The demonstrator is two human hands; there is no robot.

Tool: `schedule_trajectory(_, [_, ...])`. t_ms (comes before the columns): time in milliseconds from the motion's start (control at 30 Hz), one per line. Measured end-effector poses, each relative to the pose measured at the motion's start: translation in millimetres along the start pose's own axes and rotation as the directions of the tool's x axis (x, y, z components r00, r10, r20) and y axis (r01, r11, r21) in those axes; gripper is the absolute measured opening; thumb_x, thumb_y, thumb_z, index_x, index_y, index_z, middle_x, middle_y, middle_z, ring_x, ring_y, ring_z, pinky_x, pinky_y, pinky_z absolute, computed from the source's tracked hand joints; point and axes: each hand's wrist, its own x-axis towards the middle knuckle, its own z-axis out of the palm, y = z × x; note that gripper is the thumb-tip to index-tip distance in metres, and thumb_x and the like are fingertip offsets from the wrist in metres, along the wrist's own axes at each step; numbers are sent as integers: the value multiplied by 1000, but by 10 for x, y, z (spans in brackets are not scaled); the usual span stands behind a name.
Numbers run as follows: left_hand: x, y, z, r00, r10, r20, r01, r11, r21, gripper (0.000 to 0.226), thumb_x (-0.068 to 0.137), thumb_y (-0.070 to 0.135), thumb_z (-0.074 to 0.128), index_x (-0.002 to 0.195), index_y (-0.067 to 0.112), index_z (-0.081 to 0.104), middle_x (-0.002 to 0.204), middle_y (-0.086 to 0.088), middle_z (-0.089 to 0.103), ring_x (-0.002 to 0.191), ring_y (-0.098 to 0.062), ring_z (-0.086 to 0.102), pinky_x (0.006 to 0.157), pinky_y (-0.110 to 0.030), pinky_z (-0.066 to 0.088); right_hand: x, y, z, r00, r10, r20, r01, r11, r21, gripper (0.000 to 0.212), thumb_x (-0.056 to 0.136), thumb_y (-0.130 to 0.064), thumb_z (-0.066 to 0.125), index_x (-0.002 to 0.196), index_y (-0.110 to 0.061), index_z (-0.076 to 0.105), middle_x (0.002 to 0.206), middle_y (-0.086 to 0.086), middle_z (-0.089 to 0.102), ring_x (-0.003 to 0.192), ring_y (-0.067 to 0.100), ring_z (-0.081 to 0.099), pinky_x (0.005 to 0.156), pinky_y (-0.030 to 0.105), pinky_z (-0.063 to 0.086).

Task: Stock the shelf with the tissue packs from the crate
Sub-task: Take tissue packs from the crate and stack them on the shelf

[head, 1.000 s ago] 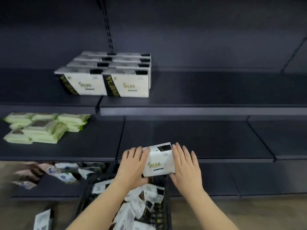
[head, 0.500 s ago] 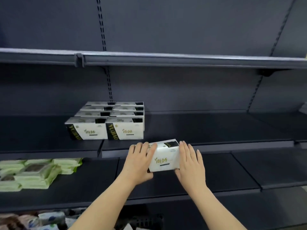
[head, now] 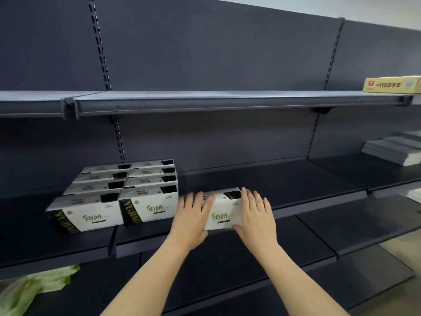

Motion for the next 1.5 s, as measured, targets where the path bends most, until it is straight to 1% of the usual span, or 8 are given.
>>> schedule_trajectory(300, [353, -62, 437, 999, -28, 29, 27, 999, 17, 107, 32, 36, 92, 124, 12, 43, 113, -16, 63, 101, -37, 61, 84, -51, 52, 417, 72, 497, 992, -122, 11, 122, 992, 25, 101, 41, -21, 91, 128, -8, 42, 118, 16, 62, 107, 38, 59, 92, 49, 47])
schedule_trajectory(500, [679, -190, 653, 996, -79, 46, 80, 997, -24, 114, 28, 47, 92, 125, 13, 44, 115, -16, 63, 103, -35, 62, 88, -50, 51, 791, 167, 853, 988, -150, 18, 146, 976, 160, 103, 35, -22, 94, 124, -9, 45, 119, 16, 62, 95, 33, 66, 77, 43, 56])
schedule_trajectory(667, [932, -151, 751, 985, -165, 42, 164, 986, 23, 81, 55, 50, 84, 117, 4, 61, 115, -19, 64, 110, -35, 60, 97, -51, 46, 1019, 157, 1022, 983, -174, 63, 158, 965, 208, 109, 28, -28, 97, 124, -12, 46, 119, 15, 62, 84, 25, 69, 67, 34, 58])
schedule_trajectory(867, [1158, -195, 888, 961, -270, 59, 269, 963, 35, 83, 42, 43, 91, 109, 2, 67, 110, -18, 67, 101, -32, 65, 86, -44, 53, 1280, 89, 1266, 977, -196, 86, 171, 956, 237, 95, 28, -20, 97, 116, -10, 63, 118, 17, 62, 81, 22, 68, 63, 29, 56])
schedule_trajectory(1133, [1388, -376, 1119, 934, -343, 98, 336, 938, 82, 87, 40, 41, 92, 113, 1, 66, 112, -17, 66, 104, -32, 64, 91, -46, 49, 1588, 27, 1500, 969, -218, 116, 181, 946, 269, 92, 28, -21, 97, 113, -7, 65, 116, 21, 62, 78, 25, 68, 55, 29, 56])
schedule_trajectory(1233, [1474, -441, 1158, 921, -369, 128, 361, 929, 79, 85, 60, 41, 85, 128, 1, 55, 128, -18, 57, 120, -33, 54, 103, -46, 38, 1710, 7, 1576, 964, -235, 123, 192, 938, 289, 94, 28, -21, 97, 114, -6, 64, 116, 21, 62, 78, 26, 68, 54, 29, 56])
schedule_trajectory(1333, [1552, -511, 1209, 914, -373, 160, 367, 928, 66, 76, 92, 40, 54, 150, 7, 18, 155, -13, 22, 143, -28, 18, 117, -42, 6, 1834, -13, 1651, 959, -251, 134, 205, 935, 288, 92, 28, -22, 97, 113, -7, 65, 115, 20, 63, 75, 23, 68, 52, 27, 56])
schedule_trajectory(1500, [1680, -598, 1257, 889, -415, 195, 409, 910, 73, 73, 97, 39, 43, 151, 9, 4, 158, -11, 8, 146, -26, 4, 116, -42, -6, 1993, -70, 1767, 952, -263, 156, 210, 934, 290, 94, 27, -21, 97, 114, -7, 64, 116, 20, 62, 76, 23, 68, 52, 27, 55])
